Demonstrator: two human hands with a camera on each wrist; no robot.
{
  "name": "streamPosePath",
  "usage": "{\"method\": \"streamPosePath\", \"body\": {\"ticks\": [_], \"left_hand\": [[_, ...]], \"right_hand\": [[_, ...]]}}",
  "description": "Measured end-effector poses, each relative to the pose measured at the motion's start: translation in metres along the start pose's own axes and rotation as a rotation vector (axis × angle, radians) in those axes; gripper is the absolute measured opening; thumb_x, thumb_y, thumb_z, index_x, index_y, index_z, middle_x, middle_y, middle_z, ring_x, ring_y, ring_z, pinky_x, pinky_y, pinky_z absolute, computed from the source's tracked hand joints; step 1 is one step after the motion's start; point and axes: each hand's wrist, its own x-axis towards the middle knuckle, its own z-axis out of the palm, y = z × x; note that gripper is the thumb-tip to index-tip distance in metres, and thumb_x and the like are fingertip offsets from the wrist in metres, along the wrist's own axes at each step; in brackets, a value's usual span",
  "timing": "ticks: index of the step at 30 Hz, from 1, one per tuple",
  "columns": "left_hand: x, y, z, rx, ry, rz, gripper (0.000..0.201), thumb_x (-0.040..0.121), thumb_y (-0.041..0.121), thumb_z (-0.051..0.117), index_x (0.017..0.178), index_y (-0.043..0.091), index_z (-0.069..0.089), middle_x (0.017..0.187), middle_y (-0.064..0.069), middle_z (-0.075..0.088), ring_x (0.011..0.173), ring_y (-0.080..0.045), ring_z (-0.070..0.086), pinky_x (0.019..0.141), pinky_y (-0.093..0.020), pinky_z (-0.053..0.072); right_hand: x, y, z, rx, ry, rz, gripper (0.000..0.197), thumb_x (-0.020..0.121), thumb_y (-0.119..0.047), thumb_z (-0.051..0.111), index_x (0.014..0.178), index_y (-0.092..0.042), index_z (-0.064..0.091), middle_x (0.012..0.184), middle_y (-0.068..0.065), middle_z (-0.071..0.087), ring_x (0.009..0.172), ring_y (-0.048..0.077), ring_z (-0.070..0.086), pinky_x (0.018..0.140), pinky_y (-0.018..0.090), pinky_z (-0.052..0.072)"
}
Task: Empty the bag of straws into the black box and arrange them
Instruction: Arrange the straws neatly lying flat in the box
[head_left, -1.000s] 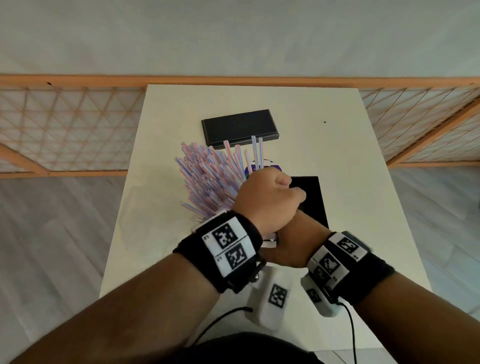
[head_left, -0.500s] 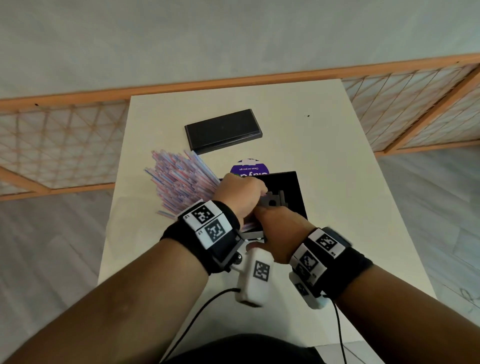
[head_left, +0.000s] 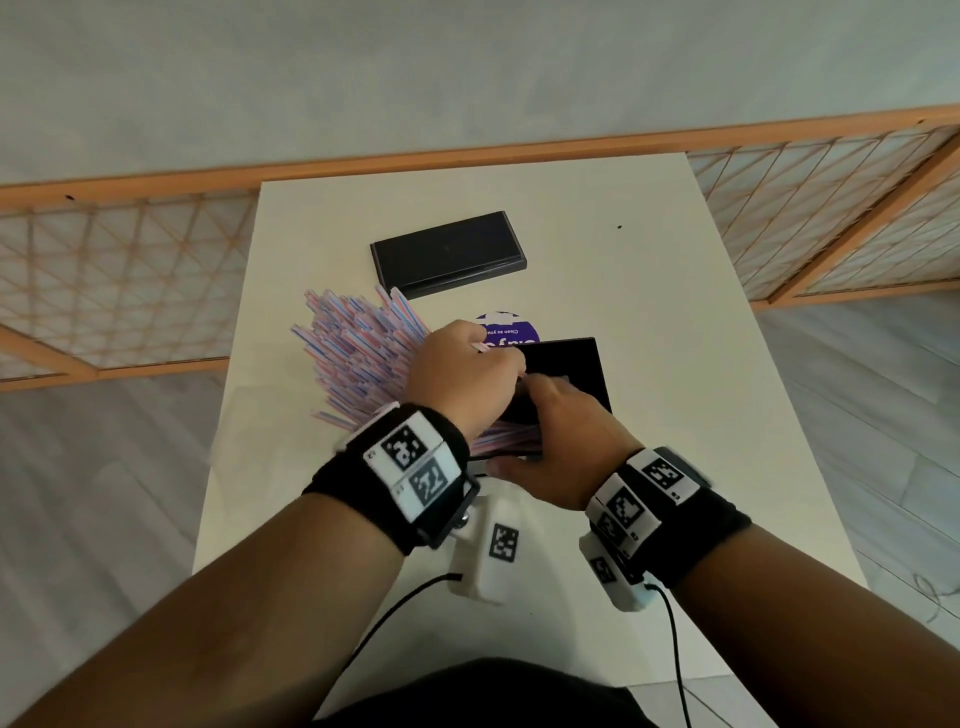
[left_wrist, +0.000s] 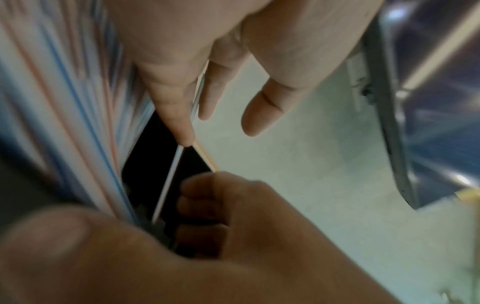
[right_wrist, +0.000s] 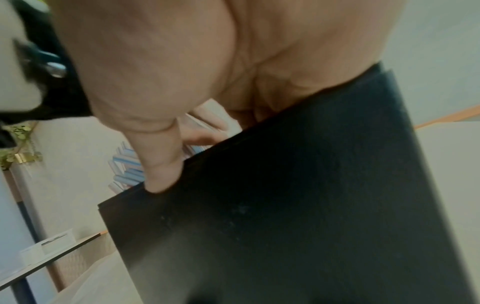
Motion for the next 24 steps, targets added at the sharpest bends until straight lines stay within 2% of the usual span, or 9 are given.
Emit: {"method": "streamPosePath", "body": {"ticks": [2,5,7,9,12,15,17,19,24], "left_hand": [[-0.016,0.0,-0.015,0.231,0.015,0.126,0.039,0.083,0.023,0.071,0.122,0.022,0.064,0.086,0.014,0.061,0.091,-0.013,0.062,0.082,-0.026,0.045],[-0.038,-0.002,-0.034,0.283,0.011,0.268,0.034,0.085,0.021,0.071,0.118,0.024,0.063,0.091,0.009,0.069,0.091,-0.013,0.067,0.081,-0.021,0.05],[-0.046,-0.01,-0.04,0.263,-0.032,0.272,0.041,0.085,0.022,0.073,0.125,0.023,0.064,0.094,0.015,0.066,0.093,-0.007,0.065,0.076,-0.002,0.043],[-0.052,-0.017,-0.048,0.292,-0.124,0.262,0.042,0.085,0.025,0.073,0.127,0.025,0.066,0.094,0.015,0.068,0.091,-0.003,0.065,0.075,-0.001,0.042],[-0.056,-0.028,-0.068,0.35,-0.099,0.348,0.015,0.081,0.031,0.075,0.095,0.026,0.077,0.079,0.015,0.075,0.078,0.0,0.068,0.073,-0.018,0.053],[-0.046,-0.048,-0.094,0.347,0.26,0.424,0.033,0.076,0.044,0.069,0.058,0.019,0.061,0.049,0.012,0.059,0.053,-0.008,0.057,0.053,-0.024,0.042],[-0.035,-0.06,-0.108,0.171,0.456,0.37,0.04,0.071,0.055,0.071,0.062,0.021,0.051,0.05,0.008,0.05,0.049,-0.01,0.047,0.054,-0.025,0.036],[-0.019,-0.073,-0.112,-0.144,0.495,0.219,0.05,0.058,0.064,0.076,0.08,0.028,0.049,0.073,0.004,0.056,0.061,-0.011,0.05,0.062,-0.029,0.042],[0.029,-0.084,-0.098,-0.922,0.003,0.004,0.103,0.047,0.051,0.097,0.131,0.01,0.052,0.124,-0.013,0.068,0.112,-0.028,0.068,0.096,-0.046,0.055]], "right_hand": [[-0.003,-0.005,-0.001,0.032,0.128,0.014,0.091,0.06,-0.067,0.074,0.129,-0.016,0.042,0.122,0.001,0.05,0.108,0.021,0.053,0.091,0.038,0.05],[-0.003,-0.011,-0.002,-0.025,0.249,-0.057,0.109,0.052,-0.083,0.061,0.133,-0.012,0.04,0.124,0.004,0.047,0.111,0.026,0.049,0.096,0.04,0.046],[0.002,-0.015,0.0,-0.024,0.159,-0.105,0.115,0.051,-0.085,0.051,0.141,-0.015,0.036,0.134,0.003,0.045,0.121,0.026,0.046,0.104,0.041,0.041],[0.006,-0.019,0.005,-0.017,0.009,-0.119,0.107,0.054,-0.082,0.045,0.142,-0.021,0.036,0.136,0.0,0.048,0.124,0.023,0.048,0.104,0.041,0.042],[0.007,-0.019,0.012,-0.124,-0.074,-0.1,0.085,0.063,-0.084,0.031,0.122,-0.026,0.049,0.117,-0.001,0.062,0.107,0.023,0.061,0.086,0.039,0.053],[0.006,-0.016,0.009,-0.245,-0.097,-0.098,0.08,0.073,-0.087,0.025,0.115,-0.025,0.052,0.11,-0.001,0.063,0.1,0.025,0.062,0.08,0.034,0.051],[0.008,-0.016,0.006,-0.228,-0.127,-0.07,0.076,0.075,-0.085,0.032,0.115,-0.023,0.051,0.109,-0.001,0.062,0.099,0.024,0.062,0.078,0.032,0.049],[0.011,-0.018,0.006,-0.182,-0.144,-0.025,0.084,0.067,-0.09,0.037,0.116,-0.022,0.046,0.108,-0.002,0.062,0.095,0.022,0.064,0.078,0.034,0.053],[0.032,-0.035,0.009,0.001,-0.17,0.058,0.095,0.057,-0.092,0.05,0.122,-0.023,0.038,0.108,0.001,0.065,0.091,0.022,0.066,0.079,0.038,0.057]]}}
